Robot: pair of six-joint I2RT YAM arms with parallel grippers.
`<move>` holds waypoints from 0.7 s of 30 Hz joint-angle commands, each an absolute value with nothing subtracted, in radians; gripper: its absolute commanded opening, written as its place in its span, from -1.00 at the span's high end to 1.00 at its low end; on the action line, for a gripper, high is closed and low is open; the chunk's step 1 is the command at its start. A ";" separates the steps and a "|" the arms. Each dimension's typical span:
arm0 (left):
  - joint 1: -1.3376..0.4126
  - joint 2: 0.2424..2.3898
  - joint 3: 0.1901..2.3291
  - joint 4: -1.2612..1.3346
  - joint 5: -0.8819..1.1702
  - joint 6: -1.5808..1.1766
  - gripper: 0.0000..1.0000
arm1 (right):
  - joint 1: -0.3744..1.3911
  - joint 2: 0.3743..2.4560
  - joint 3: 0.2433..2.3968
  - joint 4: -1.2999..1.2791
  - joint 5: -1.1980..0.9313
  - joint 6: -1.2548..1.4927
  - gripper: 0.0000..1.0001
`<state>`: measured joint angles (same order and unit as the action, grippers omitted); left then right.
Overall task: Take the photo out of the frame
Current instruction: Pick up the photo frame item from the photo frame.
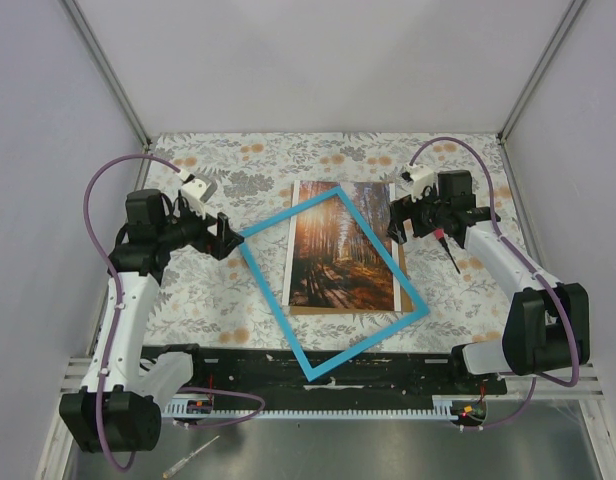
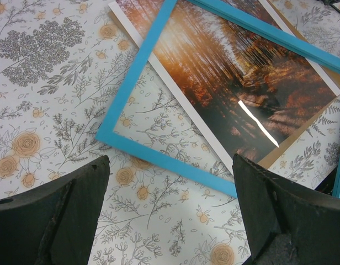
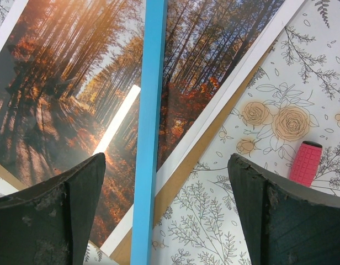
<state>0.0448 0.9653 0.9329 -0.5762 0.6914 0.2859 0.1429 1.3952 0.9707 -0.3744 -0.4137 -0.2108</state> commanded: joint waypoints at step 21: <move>0.075 0.943 0.897 -0.517 0.724 0.330 -0.96 | 0.006 1.351 0.905 -0.321 -0.675 -0.273 -0.96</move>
<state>0.0616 0.9546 0.9012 -0.5652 0.6914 0.2920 0.0174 1.3808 0.9169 -0.3634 -0.6010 -0.2455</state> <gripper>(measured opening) 0.979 0.980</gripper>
